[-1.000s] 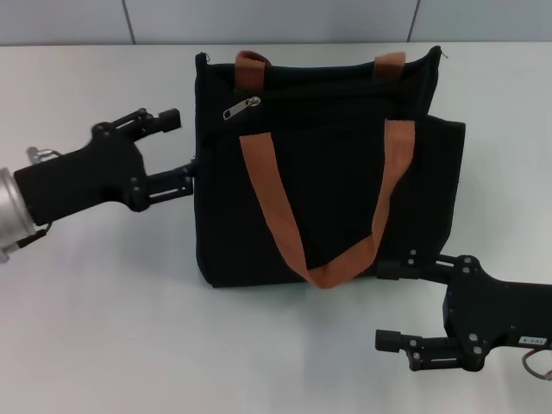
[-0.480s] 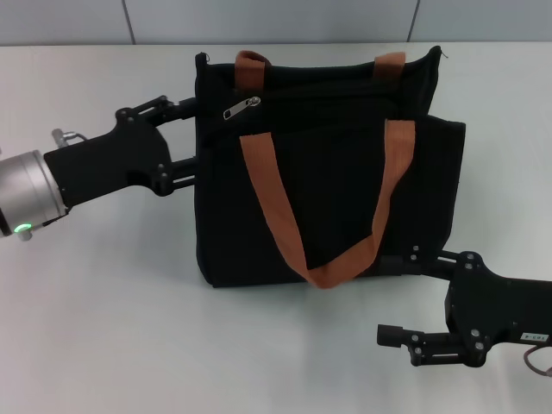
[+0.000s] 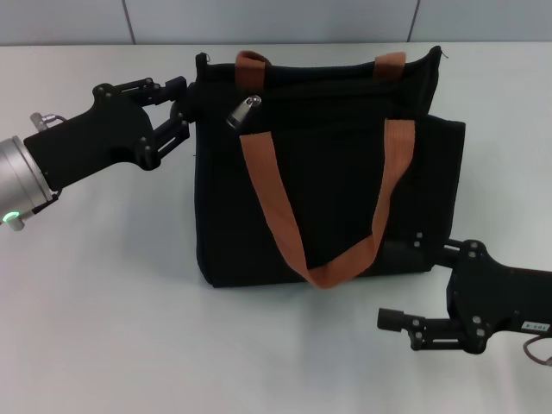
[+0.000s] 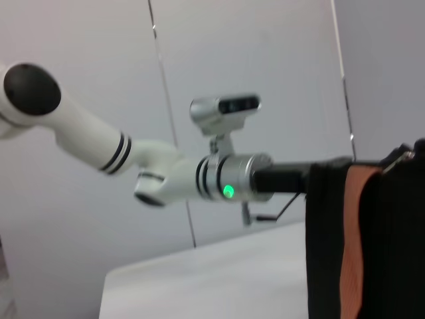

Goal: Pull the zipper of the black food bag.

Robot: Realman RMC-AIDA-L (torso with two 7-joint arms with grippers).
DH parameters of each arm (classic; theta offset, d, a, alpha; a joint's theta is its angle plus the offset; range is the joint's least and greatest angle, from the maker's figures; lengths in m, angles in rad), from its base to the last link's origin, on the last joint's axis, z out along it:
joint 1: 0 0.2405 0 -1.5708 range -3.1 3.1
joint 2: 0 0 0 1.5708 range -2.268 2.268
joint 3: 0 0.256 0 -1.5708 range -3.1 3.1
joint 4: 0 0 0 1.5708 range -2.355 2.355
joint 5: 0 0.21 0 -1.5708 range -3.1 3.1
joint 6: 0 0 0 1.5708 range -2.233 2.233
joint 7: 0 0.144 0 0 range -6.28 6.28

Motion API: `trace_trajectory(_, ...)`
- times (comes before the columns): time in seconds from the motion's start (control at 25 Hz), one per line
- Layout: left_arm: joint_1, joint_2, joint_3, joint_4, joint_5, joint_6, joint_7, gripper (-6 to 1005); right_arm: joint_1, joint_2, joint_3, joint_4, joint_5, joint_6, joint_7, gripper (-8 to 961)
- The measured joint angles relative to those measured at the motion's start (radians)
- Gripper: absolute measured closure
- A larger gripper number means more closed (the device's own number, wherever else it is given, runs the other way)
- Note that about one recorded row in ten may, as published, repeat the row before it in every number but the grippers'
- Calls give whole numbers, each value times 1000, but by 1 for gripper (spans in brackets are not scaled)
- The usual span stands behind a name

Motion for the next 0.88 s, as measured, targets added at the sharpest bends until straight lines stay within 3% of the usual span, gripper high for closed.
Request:
trace_trajectory(0.24, 30, -13, 3, 10, -1, 70, 2, 687, 11, 1, 84, 33, 1, -48, 6, 226)
trace_trajectory(0.36, 44, -5, -1, 12, -2, 153, 0, 804, 30, -1, 184, 45, 1, -104, 85, 230)
trace_trajectory(0.64, 42, -9, 1, 15, -3, 157, -4, 973, 129, -15, 238, 19, 22, -173, 440, 238)
trace_trajectory(0.88, 40, -13, 7, 15, -3, 162, -3, 972, 205, -39, 240, -1, 26, -161, 625, 245)
